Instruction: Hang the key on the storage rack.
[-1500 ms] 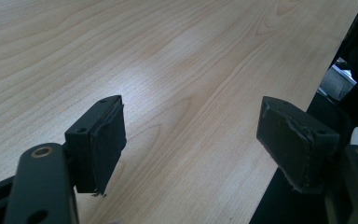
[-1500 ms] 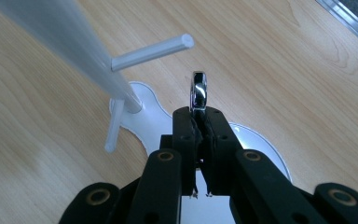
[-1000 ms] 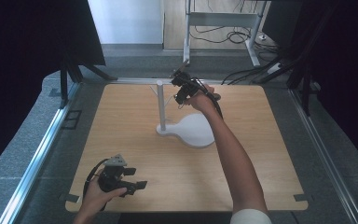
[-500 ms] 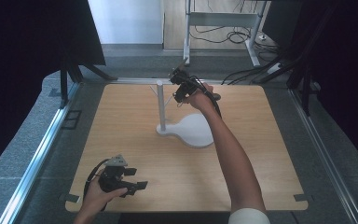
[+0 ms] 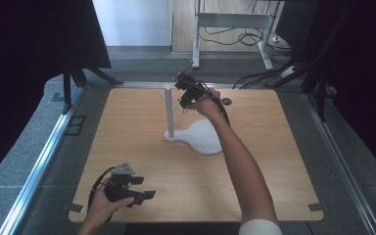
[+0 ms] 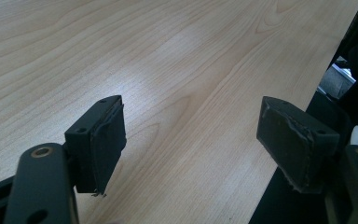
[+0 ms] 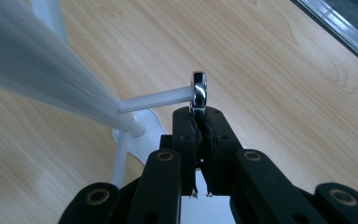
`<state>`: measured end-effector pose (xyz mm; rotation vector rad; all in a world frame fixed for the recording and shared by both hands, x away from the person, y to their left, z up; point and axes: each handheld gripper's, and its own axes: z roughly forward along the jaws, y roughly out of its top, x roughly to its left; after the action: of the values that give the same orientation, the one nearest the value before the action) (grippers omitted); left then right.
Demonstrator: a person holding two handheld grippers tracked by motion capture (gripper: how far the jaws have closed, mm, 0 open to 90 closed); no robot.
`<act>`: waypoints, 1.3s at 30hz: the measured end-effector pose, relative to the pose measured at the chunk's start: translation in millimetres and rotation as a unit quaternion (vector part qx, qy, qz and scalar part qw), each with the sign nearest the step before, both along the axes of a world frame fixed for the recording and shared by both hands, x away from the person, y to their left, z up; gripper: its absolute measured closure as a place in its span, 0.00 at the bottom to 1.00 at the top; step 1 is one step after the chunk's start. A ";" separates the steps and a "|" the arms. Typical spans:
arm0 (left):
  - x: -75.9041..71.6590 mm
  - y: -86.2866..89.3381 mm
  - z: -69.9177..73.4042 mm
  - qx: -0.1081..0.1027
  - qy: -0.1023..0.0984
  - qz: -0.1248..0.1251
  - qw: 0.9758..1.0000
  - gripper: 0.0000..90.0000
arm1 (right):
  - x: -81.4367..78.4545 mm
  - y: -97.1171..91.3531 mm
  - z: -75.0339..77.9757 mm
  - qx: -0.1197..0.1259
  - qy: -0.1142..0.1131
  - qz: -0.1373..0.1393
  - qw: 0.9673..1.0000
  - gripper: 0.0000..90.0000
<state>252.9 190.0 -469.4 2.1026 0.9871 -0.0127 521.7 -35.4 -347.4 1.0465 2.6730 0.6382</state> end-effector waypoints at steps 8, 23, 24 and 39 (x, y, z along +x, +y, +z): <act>0.3 -2.8 -1.2 0.003 0.002 -0.004 1.000 0.27 | -7.1 3.2 -2.1 0.000 0.000 0.004 1.000 0.94; 0.6 -5.2 -2.7 0.006 0.004 -0.007 1.000 0.27 | -21.9 3.6 -4.0 0.023 0.018 0.027 0.999 0.86; 0.6 -5.5 -2.8 0.007 0.004 -0.007 1.000 0.27 | -23.1 2.4 -3.6 0.024 0.015 0.026 0.999 0.85; 1.4 -6.8 -4.4 0.014 0.004 -0.006 1.000 0.27 | -57.9 -40.5 -5.3 0.074 -0.022 0.020 0.997 0.63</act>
<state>254.3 183.2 -473.7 2.1360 0.9835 -0.0129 463.8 -75.9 -352.7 1.0036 2.6484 0.8672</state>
